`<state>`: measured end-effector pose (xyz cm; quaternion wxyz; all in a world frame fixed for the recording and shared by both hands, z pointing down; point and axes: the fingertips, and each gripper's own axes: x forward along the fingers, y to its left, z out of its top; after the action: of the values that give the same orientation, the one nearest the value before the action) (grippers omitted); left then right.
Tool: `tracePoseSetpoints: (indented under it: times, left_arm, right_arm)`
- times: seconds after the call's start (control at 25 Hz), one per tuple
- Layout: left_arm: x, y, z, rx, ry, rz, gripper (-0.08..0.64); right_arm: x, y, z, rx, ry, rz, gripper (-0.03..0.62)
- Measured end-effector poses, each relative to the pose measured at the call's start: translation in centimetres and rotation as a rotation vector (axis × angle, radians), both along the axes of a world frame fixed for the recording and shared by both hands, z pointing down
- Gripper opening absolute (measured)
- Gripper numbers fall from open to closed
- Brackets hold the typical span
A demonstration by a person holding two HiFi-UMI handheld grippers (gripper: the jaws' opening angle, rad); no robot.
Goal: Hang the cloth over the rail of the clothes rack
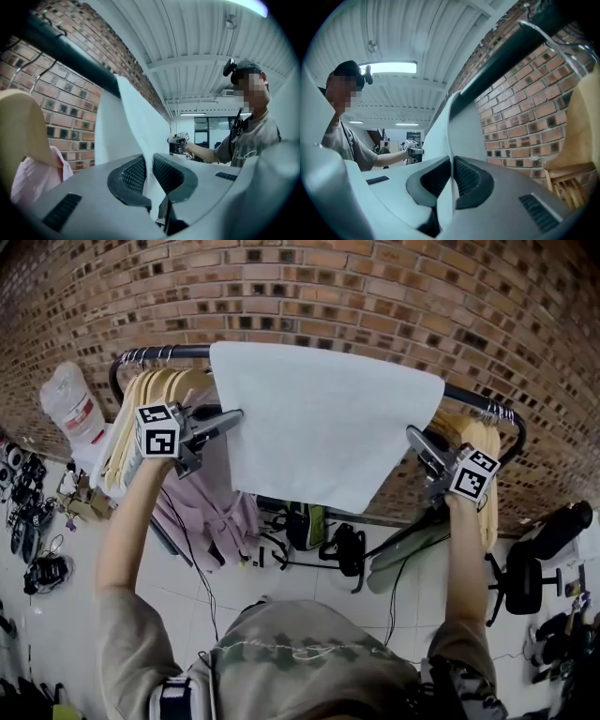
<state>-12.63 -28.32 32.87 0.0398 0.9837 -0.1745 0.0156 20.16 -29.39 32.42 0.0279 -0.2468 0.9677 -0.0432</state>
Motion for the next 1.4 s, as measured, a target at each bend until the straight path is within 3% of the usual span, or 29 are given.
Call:
tracePoseSetpoints:
  times: [0.24, 0.44, 0.68, 0.96, 1.12, 1.32, 1.4]
  left_arm:
    - [1.1, 0.7, -2.0, 0.008, 0.016, 0.021, 0.041]
    - [1.1, 1.0, -4.2, 0.042, 0.012, 0.027, 0.041]
    - [0.5, -0.2, -2.0, -0.016, -0.014, -0.005, 0.043]
    - [0.5, 0.3, -2.2, 0.026, 0.020, 0.020, 0.046]
    - [0.1, 0.2, -2.0, 0.018, 0.024, 0.019, 0.072]
    - [-1.2, -0.2, -1.8, 0.015, 0.040, -0.020, 0.193]
    - [-1.7, -0.3, -2.1, 0.015, 0.058, -0.038, 0.193]
  right_arm:
    - [0.8, 0.3, -3.0, 0.014, -0.070, 0.009, 0.025]
    - [1.0, 0.6, -5.1, 0.048, -0.074, 0.009, 0.025]
    - [1.4, 0.4, -4.7, 0.045, -0.086, 0.016, 0.025]
    - [1.4, 0.6, -4.3, 0.055, -0.089, 0.028, 0.028]
    - [1.3, 0.9, -3.9, 0.054, -0.059, 0.023, 0.032]
    - [1.6, 0.9, -2.7, 0.060, 0.002, 0.062, 0.118]
    - [1.9, 1.0, -2.5, 0.056, 0.000, 0.077, 0.126]
